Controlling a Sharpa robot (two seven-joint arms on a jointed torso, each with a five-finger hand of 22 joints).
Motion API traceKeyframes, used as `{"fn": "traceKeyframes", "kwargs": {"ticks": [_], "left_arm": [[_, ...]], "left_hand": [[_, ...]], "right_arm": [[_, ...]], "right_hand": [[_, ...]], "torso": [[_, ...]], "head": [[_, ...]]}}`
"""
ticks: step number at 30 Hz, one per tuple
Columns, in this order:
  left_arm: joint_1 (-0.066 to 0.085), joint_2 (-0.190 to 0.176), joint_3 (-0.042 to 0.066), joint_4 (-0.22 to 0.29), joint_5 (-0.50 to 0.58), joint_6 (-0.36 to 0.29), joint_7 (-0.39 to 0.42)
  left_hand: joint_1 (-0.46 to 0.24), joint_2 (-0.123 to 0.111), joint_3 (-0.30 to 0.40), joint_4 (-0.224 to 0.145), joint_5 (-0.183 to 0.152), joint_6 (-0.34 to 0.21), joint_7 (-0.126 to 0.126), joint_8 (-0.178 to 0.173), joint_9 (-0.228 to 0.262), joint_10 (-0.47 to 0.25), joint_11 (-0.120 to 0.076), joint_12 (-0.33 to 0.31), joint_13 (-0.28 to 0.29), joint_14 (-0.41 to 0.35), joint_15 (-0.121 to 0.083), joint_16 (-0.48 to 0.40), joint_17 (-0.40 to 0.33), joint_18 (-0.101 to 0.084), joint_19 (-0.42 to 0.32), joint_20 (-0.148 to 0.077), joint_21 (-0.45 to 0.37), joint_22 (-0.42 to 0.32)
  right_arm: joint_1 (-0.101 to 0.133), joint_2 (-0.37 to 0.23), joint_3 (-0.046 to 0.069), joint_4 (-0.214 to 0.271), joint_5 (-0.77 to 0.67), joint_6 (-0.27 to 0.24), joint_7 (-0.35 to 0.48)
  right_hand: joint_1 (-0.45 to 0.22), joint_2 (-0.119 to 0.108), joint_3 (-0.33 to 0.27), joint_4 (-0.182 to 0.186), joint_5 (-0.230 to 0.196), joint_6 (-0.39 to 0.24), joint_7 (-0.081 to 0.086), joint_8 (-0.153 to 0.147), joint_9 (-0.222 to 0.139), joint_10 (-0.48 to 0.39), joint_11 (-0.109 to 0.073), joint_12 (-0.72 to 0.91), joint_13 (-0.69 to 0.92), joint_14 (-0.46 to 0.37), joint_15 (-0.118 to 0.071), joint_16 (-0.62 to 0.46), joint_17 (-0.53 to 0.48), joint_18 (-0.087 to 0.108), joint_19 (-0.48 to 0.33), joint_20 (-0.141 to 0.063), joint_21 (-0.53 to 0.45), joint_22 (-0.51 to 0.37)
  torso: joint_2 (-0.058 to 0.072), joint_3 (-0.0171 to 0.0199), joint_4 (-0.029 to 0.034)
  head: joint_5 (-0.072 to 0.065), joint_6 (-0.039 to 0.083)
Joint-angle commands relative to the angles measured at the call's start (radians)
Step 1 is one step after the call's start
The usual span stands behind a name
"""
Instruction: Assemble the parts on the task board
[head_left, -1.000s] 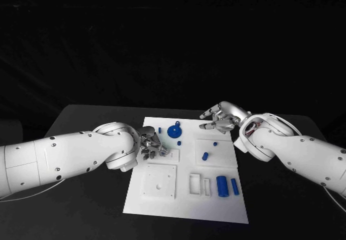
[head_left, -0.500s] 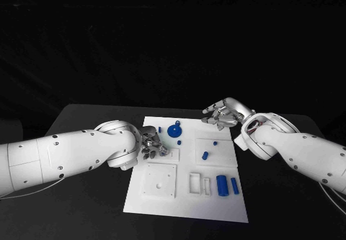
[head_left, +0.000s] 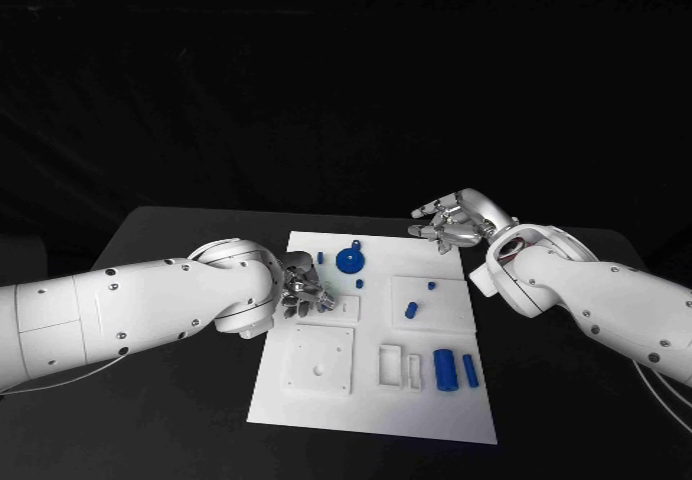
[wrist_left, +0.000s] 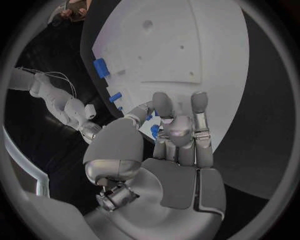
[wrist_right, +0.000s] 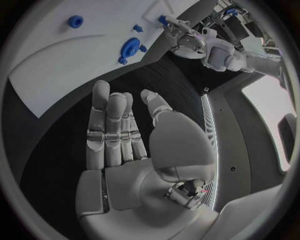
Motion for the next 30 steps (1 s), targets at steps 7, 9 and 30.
{"fn": "traceKeyframes", "kwargs": {"ticks": [7,9,30], "left_arm": [[0.002,0.004,-0.002,-0.003,-0.014,0.014,-0.015],[0.002,0.005,-0.002,-0.004,-0.014,0.015,-0.016],[0.001,0.004,-0.003,-0.004,-0.011,0.036,-0.025]], "left_hand": [[-0.006,0.009,0.128,-0.133,-0.002,0.168,-0.096,0.005,0.002,0.024,-0.031,0.006,-0.003,0.004,-0.004,0.000,-0.001,-0.002,-0.002,0.003,0.007,0.018],[-0.006,0.009,0.128,-0.133,-0.002,0.168,-0.096,0.005,0.002,0.024,-0.031,0.006,-0.003,0.004,-0.004,0.000,-0.001,-0.002,-0.002,0.003,0.007,0.018],[-0.010,0.011,0.129,-0.136,-0.001,0.168,-0.097,0.006,0.007,0.024,-0.031,0.010,-0.004,0.004,-0.004,0.002,0.003,-0.002,-0.002,0.003,0.007,0.018]], "right_arm": [[0.000,0.001,0.000,-0.004,0.031,-0.029,0.015],[0.000,0.001,0.000,-0.006,0.033,-0.030,0.015],[0.000,0.001,0.001,-0.016,0.041,-0.029,0.014]], "right_hand": [[-0.003,-0.012,0.011,-0.002,0.009,-0.004,0.002,0.002,-0.001,-0.014,0.001,0.001,-0.010,-0.009,0.002,0.002,-0.006,0.005,0.025,-0.002,0.001,-0.006],[-0.003,-0.012,0.012,-0.003,0.011,-0.005,0.002,0.002,-0.001,-0.015,0.001,0.001,-0.011,-0.009,0.002,0.001,-0.006,0.005,0.025,-0.002,0.001,-0.007],[-0.009,-0.015,0.030,-0.016,0.030,-0.005,0.003,0.002,-0.001,-0.016,0.001,-0.007,-0.036,-0.010,0.002,0.005,-0.009,0.005,0.026,-0.003,0.002,-0.014]], "torso": [[0.000,-0.0003,-0.0003],[0.000,-0.0002,-0.0007],[0.000,0.0000,-0.0004]], "head": [[0.001,0.000],[0.002,-0.001],[0.002,-0.003]]}}
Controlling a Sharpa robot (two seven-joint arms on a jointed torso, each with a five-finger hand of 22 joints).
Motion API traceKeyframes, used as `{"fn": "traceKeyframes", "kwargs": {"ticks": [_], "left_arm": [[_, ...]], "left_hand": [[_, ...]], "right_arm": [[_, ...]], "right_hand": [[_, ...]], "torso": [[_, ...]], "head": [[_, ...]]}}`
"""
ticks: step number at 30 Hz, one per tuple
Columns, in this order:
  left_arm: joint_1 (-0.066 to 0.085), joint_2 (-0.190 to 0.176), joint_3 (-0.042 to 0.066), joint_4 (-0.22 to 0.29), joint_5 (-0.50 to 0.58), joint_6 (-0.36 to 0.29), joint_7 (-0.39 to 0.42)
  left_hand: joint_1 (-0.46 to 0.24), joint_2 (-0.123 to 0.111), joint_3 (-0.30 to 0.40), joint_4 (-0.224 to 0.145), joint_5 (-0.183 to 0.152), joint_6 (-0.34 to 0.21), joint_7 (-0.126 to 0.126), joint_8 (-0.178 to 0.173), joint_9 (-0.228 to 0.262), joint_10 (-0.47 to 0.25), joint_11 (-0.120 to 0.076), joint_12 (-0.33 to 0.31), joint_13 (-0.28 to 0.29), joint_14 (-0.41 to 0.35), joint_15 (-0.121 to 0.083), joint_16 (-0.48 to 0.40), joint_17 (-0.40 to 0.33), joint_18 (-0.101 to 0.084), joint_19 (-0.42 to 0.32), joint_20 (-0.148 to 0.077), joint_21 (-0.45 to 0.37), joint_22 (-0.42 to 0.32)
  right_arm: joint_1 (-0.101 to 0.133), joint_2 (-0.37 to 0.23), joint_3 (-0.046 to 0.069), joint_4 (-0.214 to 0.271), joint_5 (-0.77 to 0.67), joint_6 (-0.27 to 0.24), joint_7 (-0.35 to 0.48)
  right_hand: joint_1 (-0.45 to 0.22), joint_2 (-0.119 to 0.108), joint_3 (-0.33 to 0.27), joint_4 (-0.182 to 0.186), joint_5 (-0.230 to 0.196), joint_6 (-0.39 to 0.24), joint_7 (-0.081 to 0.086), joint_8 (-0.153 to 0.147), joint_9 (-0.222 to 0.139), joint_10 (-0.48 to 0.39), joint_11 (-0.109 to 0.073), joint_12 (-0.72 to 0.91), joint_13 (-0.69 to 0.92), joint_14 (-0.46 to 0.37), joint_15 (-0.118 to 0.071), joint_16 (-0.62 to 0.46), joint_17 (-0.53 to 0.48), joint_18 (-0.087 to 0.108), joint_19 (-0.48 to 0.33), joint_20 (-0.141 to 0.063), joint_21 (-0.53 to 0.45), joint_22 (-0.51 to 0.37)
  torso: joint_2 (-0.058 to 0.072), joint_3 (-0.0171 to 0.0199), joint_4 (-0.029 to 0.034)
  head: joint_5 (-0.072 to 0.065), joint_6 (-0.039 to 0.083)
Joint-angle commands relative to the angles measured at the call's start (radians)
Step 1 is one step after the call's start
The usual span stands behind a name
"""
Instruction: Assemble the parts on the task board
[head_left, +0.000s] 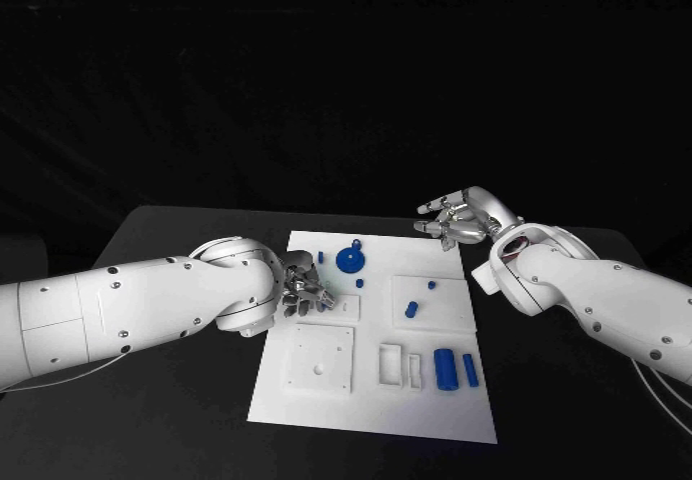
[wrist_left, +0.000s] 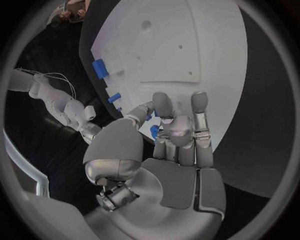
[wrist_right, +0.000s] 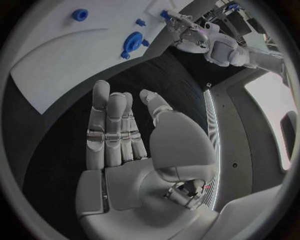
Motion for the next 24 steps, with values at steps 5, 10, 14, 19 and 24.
{"fn": "traceKeyframes", "kwargs": {"ticks": [5,10,14,19,24], "left_arm": [[0.000,0.000,-0.003,0.000,-0.004,0.031,-0.016],[0.000,-0.001,-0.003,0.000,-0.004,0.035,-0.017],[0.000,-0.002,-0.003,0.000,-0.004,0.038,-0.018],[0.000,-0.002,-0.003,0.000,-0.003,0.041,-0.018],[0.000,-0.002,-0.002,0.000,0.002,0.039,-0.016]], "left_hand": [[-0.001,0.015,0.125,-0.127,0.005,0.169,-0.097,0.003,0.003,0.024,-0.031,0.006,-0.001,0.004,-0.005,0.002,0.002,-0.002,-0.002,0.003,0.003,0.019],[-0.003,0.016,0.126,-0.129,0.007,0.169,-0.097,0.003,0.005,0.024,-0.031,0.008,0.000,0.005,-0.005,0.004,0.005,-0.002,-0.002,0.003,0.004,0.019],[-0.004,0.016,0.126,-0.131,0.009,0.170,-0.098,0.003,0.008,0.024,-0.032,0.011,0.001,0.006,-0.005,0.005,0.008,-0.002,-0.002,0.002,0.005,0.019],[-0.007,0.017,0.127,-0.134,0.011,0.171,-0.098,0.004,0.017,0.024,-0.032,0.015,0.003,0.007,-0.005,0.008,0.012,-0.002,-0.002,0.002,0.007,0.019],[-0.010,0.018,0.128,-0.135,0.013,0.171,-0.098,0.004,0.021,0.024,-0.032,0.018,0.004,0.007,-0.005,0.008,0.012,-0.002,-0.002,0.002,0.007,0.019]], "right_arm": [[0.000,0.000,0.001,0.000,0.003,0.000,0.010],[0.000,0.001,0.001,-0.001,0.003,0.000,0.010],[0.000,0.001,0.001,-0.001,0.003,0.000,0.010],[0.000,0.001,0.001,-0.002,0.003,0.001,0.009],[0.000,0.002,0.001,-0.002,0.003,0.002,0.009]], "right_hand": [[-0.004,-0.010,0.006,-0.002,0.007,-0.005,0.003,0.002,-0.001,-0.007,-0.001,-0.009,-0.004,-0.006,-0.002,0.005,-0.001,0.005,0.026,-0.003,0.002,-0.002],[-0.005,-0.010,0.008,-0.004,0.008,-0.005,0.003,0.002,-0.001,-0.006,-0.001,-0.011,-0.008,-0.006,-0.002,0.006,-0.002,0.005,0.026,-0.003,0.003,-0.001],[-0.005,-0.010,0.008,-0.004,0.008,-0.005,0.003,0.002,-0.001,-0.006,-0.001,-0.011,-0.008,-0.006,-0.002,0.006,-0.002,0.005,0.026,-0.003,0.003,-0.001],[-0.005,-0.010,0.008,-0.004,0.008,-0.005,0.003,0.002,-0.001,-0.006,-0.001,-0.011,-0.008,-0.006,-0.002,0.006,-0.002,0.005,0.026,-0.003,0.003,-0.001],[-0.007,-0.010,0.011,-0.007,0.009,-0.004,0.003,0.002,-0.001,-0.005,-0.001,-0.013,-0.013,-0.005,-0.002,0.006,-0.002,0.005,0.026,-0.003,0.005,-0.001]], "torso": [[0.000,-0.0003,0.0003],[0.000,-0.0006,0.0006],[0.000,-0.0006,0.0005],[0.000,-0.0003,0.0006],[0.000,-0.0002,0.0001]], "head": [[0.000,-0.002],[0.001,-0.002],[0.001,-0.003],[0.001,-0.004],[0.002,-0.004]]}}
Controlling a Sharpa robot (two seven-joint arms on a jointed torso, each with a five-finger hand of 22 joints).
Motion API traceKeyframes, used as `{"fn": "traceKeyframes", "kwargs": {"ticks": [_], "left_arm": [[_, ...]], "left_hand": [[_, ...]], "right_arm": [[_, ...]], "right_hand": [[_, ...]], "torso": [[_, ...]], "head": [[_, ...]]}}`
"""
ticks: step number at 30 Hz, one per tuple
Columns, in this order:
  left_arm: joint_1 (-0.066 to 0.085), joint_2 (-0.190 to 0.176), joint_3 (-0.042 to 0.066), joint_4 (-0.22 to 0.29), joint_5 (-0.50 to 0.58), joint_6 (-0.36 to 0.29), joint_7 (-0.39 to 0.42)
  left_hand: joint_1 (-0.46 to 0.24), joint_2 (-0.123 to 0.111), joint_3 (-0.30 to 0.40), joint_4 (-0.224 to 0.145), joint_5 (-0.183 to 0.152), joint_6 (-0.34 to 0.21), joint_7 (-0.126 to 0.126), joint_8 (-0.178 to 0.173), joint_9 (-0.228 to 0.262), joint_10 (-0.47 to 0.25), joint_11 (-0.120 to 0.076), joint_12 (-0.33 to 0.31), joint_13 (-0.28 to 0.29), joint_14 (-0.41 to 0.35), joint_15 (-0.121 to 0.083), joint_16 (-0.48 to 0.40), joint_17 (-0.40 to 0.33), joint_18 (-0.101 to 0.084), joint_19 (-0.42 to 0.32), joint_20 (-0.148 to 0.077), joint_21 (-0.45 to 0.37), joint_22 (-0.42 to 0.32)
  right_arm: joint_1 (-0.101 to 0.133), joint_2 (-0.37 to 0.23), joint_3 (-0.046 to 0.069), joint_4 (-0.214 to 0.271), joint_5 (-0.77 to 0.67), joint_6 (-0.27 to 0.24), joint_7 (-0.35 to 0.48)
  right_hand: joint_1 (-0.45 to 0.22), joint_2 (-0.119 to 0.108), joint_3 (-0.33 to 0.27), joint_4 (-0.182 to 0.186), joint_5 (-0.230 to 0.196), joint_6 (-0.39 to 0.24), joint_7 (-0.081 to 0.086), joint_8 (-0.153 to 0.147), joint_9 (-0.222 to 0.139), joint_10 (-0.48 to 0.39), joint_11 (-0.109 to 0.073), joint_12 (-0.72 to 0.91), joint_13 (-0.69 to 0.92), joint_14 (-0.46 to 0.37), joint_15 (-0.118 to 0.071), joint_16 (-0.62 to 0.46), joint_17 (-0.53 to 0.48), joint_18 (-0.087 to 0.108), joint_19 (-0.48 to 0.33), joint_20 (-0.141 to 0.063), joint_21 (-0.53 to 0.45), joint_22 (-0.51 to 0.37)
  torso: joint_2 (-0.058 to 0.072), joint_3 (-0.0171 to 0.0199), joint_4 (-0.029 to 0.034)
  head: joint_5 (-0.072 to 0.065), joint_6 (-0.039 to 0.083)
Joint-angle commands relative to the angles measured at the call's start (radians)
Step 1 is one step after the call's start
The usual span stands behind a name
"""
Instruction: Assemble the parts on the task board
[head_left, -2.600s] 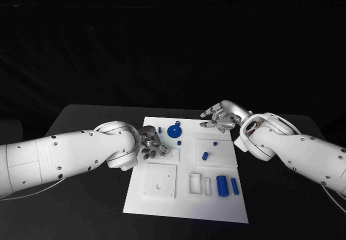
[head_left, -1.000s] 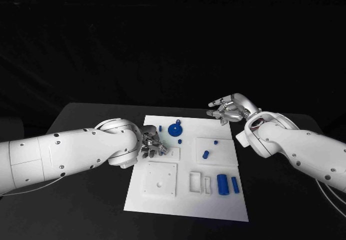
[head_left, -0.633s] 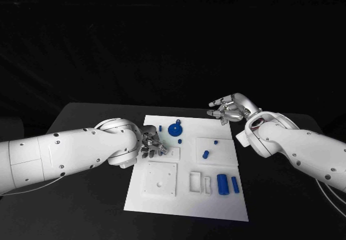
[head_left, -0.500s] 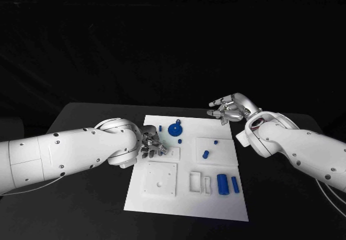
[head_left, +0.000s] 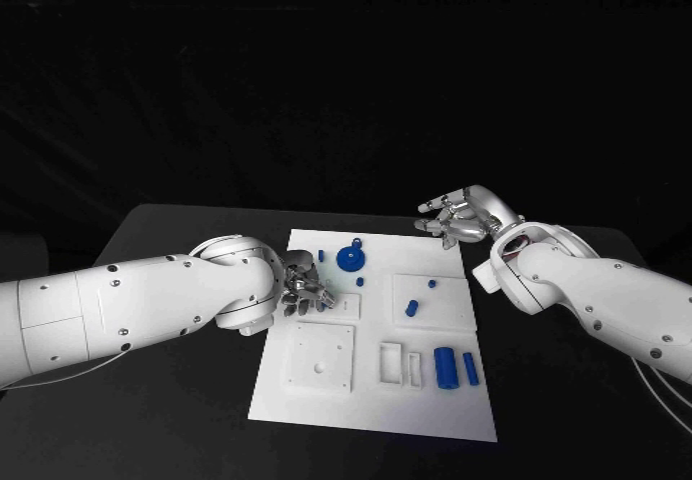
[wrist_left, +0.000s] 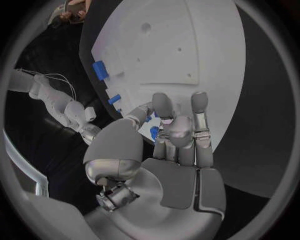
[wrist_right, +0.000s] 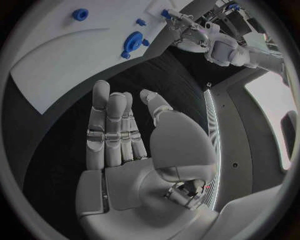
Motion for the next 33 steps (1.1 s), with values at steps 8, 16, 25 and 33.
{"fn": "traceKeyframes", "kwargs": {"ticks": [8,16,25,33], "left_arm": [[-0.001,0.003,-0.003,-0.007,0.008,0.018,-0.010],[-0.001,0.004,-0.003,-0.012,0.018,0.036,-0.007],[-0.001,0.003,-0.002,-0.015,0.024,0.069,-0.006],[-0.001,0.005,-0.002,-0.017,0.027,0.085,-0.006]], "left_hand": [[-0.002,0.009,0.129,-0.132,0.004,0.171,-0.099,0.005,0.004,0.024,-0.032,0.004,0.002,0.002,-0.003,0.005,0.002,-0.002,-0.002,0.002,0.004,0.019],[-0.005,0.010,0.131,-0.137,0.008,0.170,-0.099,0.004,0.012,0.024,-0.033,0.006,0.003,0.002,-0.003,0.005,0.003,-0.001,-0.002,0.002,0.006,0.019],[-0.006,0.010,0.132,-0.140,0.011,0.170,-0.099,0.004,0.013,0.024,-0.032,0.006,0.003,0.001,-0.002,0.004,0.002,-0.002,-0.004,0.003,0.006,0.019],[-0.007,0.011,0.133,-0.145,0.014,0.170,-0.099,0.004,0.015,0.024,-0.032,0.007,0.005,0.001,-0.002,0.004,0.003,-0.002,-0.004,0.002,0.007,0.019]], "right_arm": [[0.000,0.002,0.000,-0.001,0.000,0.005,0.009],[0.000,0.004,0.000,-0.005,0.000,0.008,0.009],[0.000,0.009,0.000,-0.013,0.000,0.011,0.007],[0.000,0.011,0.000,-0.016,0.000,0.011,0.006]], "right_hand": [[-0.003,-0.006,0.006,-0.001,0.003,-0.004,0.003,0.002,-0.001,-0.005,-0.001,-0.005,-0.004,-0.005,-0.002,0.006,-0.001,0.005,0.026,-0.003,0.005,-0.001],[-0.005,-0.006,0.007,-0.005,0.004,-0.004,0.003,0.002,-0.001,-0.005,-0.001,-0.005,-0.007,-0.005,-0.002,0.007,-0.002,0.005,0.026,-0.003,0.006,-0.002],[-0.007,-0.006,0.009,-0.007,0.011,-0.005,0.004,0.002,-0.001,-0.005,-0.001,-0.005,-0.008,-0.005,-0.002,0.007,-0.003,0.005,0.025,-0.003,0.007,-0.002],[-0.007,-0.006,0.009,-0.007,0.011,-0.005,0.004,0.002,-0.001,-0.005,-0.001,-0.005,-0.008,-0.005,-0.002,0.007,-0.003,0.005,0.025,-0.003,0.007,-0.002]], "torso": [[0.000,0.0004,-0.0004],[0.000,0.0009,-0.0006],[0.000,0.0005,0.0000],[0.000,0.0003,-0.0004]], "head": [[0.001,0.001],[0.004,-0.001],[0.007,0.001],[0.007,0.001]]}}
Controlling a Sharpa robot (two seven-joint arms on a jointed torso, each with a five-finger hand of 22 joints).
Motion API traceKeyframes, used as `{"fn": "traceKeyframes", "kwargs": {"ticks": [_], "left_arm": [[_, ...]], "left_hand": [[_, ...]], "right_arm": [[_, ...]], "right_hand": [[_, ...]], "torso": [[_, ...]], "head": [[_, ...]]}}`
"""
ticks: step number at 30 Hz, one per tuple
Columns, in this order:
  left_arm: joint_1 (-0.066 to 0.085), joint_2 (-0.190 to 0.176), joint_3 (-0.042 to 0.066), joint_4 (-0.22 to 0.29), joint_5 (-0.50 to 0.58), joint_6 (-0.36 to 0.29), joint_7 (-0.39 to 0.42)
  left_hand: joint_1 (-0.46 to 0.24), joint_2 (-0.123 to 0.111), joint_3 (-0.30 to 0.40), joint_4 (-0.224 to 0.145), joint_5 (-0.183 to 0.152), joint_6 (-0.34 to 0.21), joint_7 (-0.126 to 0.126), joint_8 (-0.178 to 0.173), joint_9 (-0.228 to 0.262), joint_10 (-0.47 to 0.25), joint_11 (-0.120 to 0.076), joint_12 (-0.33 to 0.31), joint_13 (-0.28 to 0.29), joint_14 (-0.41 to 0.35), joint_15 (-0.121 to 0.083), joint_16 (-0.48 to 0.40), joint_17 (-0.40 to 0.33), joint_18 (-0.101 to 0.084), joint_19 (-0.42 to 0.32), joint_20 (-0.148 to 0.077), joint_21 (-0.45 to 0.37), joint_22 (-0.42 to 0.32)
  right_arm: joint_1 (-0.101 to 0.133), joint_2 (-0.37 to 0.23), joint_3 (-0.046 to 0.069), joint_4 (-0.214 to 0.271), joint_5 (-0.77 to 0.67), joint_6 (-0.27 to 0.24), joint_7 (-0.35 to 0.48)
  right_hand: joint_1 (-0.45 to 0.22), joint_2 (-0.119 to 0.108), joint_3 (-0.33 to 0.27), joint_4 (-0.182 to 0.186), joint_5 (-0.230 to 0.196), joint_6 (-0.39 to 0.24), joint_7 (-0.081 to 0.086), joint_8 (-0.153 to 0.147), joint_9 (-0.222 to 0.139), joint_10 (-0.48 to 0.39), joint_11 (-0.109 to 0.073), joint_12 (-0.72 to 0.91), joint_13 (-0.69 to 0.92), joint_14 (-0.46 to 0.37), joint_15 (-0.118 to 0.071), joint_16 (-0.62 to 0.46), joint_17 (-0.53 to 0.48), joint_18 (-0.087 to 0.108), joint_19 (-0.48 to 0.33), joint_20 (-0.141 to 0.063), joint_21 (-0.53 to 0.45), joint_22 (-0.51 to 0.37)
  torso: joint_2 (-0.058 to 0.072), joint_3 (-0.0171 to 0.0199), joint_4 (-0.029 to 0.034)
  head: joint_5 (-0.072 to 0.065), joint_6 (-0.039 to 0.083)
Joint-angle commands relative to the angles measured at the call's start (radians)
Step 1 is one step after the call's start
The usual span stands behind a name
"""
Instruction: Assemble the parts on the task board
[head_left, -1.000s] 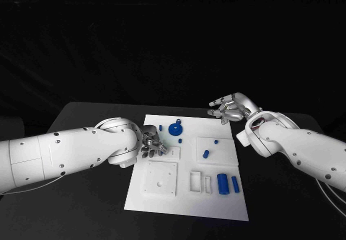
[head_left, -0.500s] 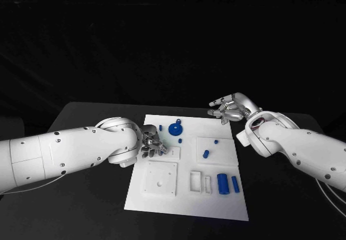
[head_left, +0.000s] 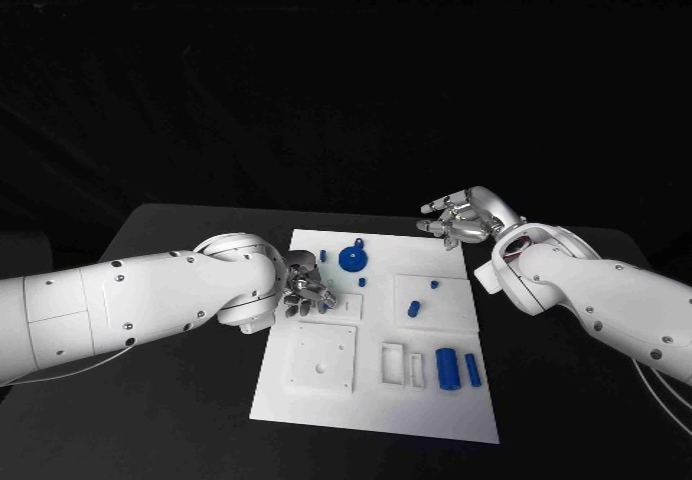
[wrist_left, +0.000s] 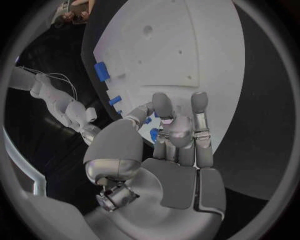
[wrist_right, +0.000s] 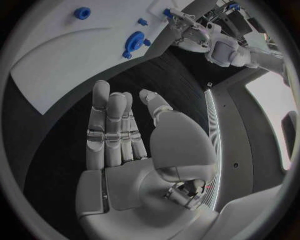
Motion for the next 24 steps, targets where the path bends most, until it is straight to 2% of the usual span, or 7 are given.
{"fn": "traceKeyframes", "kwargs": {"ticks": [1,17,22,24], "left_arm": [[-0.003,0.001,-0.005,-0.004,0.006,0.049,-0.012],[-0.003,0.012,-0.005,-0.019,-0.019,0.067,-0.016],[-0.003,0.020,-0.005,-0.023,-0.033,0.084,-0.021],[-0.003,0.023,-0.005,-0.025,-0.035,0.087,-0.023]], "left_hand": [[-0.002,0.008,0.133,-0.141,0.008,0.170,-0.099,0.007,-0.001,0.024,-0.032,0.007,0.001,0.000,-0.004,0.004,0.001,-0.002,-0.004,0.002,0.003,0.019],[-0.003,0.009,0.133,-0.142,0.007,0.169,-0.098,0.006,-0.001,0.023,-0.032,0.006,0.002,0.000,-0.004,0.004,0.001,-0.002,-0.005,0.002,0.004,0.019],[-0.003,0.011,0.133,-0.142,0.006,0.168,-0.098,0.006,0.000,0.024,-0.032,0.005,0.002,-0.001,-0.004,0.003,0.000,-0.001,-0.006,0.003,0.005,0.019],[-0.004,0.011,0.132,-0.142,0.004,0.168,-0.098,0.006,0.000,0.024,-0.032,0.005,0.002,-0.001,-0.004,0.002,-0.001,-0.002,-0.007,0.003,0.005,0.019]], "right_arm": [[0.000,0.001,0.000,-0.001,0.000,0.009,0.006],[0.000,0.002,0.000,-0.002,-0.002,0.008,0.001],[0.000,0.003,0.000,0.000,-0.004,0.006,-0.003],[0.000,0.003,0.000,0.000,-0.005,0.006,-0.004]], "right_hand": [[-0.007,-0.006,0.002,-0.001,0.006,-0.005,0.004,0.002,-0.001,-0.005,-0.001,-0.003,-0.002,-0.005,-0.002,0.007,-0.001,0.005,0.025,-0.003,0.007,-0.001],[-0.008,-0.006,0.003,-0.003,0.007,-0.005,0.004,0.002,-0.001,-0.005,-0.001,-0.003,-0.003,-0.004,-0.002,0.008,-0.001,0.006,0.026,-0.003,0.008,-0.001],[-0.011,-0.008,0.012,-0.009,0.031,-0.003,0.003,0.002,-0.001,-0.005,-0.002,-0.004,-0.005,-0.004,-0.002,0.008,-0.001,0.006,0.025,-0.003,0.010,0.000],[-0.011,-0.008,0.012,-0.009,0.032,-0.003,0.003,0.002,-0.001,-0.005,-0.002,-0.004,-0.005,-0.004,-0.002,0.008,-0.001,0.006,0.025,-0.003,0.010,0.000]], "torso": [[0.000,-0.0006,0.0004],[-0.001,-0.0003,0.0010],[-0.001,0.0004,0.0010],[0.000,0.0004,0.0001]], "head": [[0.000,-0.001],[0.006,0.000],[0.007,0.002],[0.012,0.003]]}}
